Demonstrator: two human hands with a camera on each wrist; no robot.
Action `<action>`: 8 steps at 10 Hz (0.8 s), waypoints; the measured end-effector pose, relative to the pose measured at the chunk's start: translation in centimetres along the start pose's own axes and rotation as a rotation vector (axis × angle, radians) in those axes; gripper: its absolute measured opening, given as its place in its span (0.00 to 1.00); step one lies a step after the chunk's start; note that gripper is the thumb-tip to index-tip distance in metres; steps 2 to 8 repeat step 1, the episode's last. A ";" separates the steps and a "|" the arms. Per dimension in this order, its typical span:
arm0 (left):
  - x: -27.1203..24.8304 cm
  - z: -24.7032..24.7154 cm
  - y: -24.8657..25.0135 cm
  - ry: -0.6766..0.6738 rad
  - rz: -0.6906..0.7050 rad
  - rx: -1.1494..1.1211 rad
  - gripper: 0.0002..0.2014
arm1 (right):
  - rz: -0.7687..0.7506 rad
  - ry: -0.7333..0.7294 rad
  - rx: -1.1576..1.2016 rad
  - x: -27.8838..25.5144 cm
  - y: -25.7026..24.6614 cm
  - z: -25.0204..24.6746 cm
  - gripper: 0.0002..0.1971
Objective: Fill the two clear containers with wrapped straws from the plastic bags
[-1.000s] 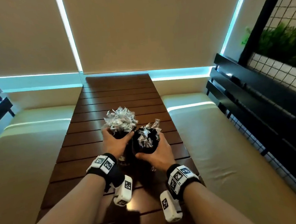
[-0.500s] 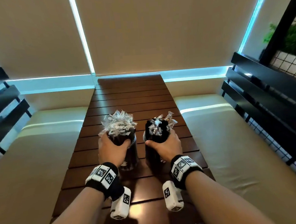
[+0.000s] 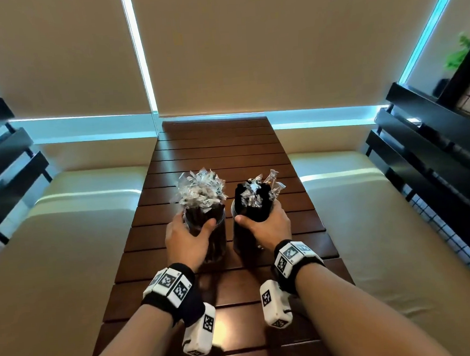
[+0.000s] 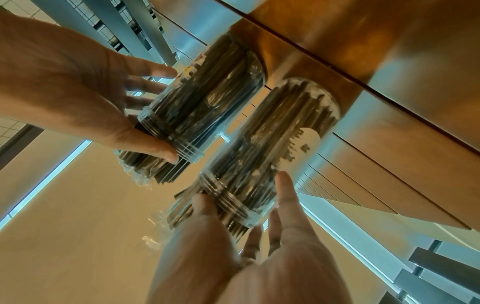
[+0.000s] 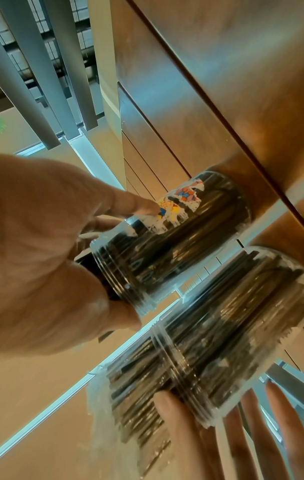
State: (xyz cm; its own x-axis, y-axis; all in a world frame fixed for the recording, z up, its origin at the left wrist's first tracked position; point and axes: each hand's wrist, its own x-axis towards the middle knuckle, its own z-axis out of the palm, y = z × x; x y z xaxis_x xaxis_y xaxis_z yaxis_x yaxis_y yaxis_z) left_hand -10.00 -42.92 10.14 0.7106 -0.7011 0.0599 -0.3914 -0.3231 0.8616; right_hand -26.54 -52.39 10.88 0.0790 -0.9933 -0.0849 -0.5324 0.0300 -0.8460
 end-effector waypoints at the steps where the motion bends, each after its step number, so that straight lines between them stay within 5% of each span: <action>1: -0.7 -1.4 -0.4 -0.051 -0.016 0.039 0.48 | -0.002 -0.012 -0.005 -1.4 0.2 -0.1 0.63; 8: -0.7 -1.4 -0.4 -0.051 -0.016 0.039 0.48 | -0.002 -0.012 -0.005 -1.4 0.2 -0.1 0.63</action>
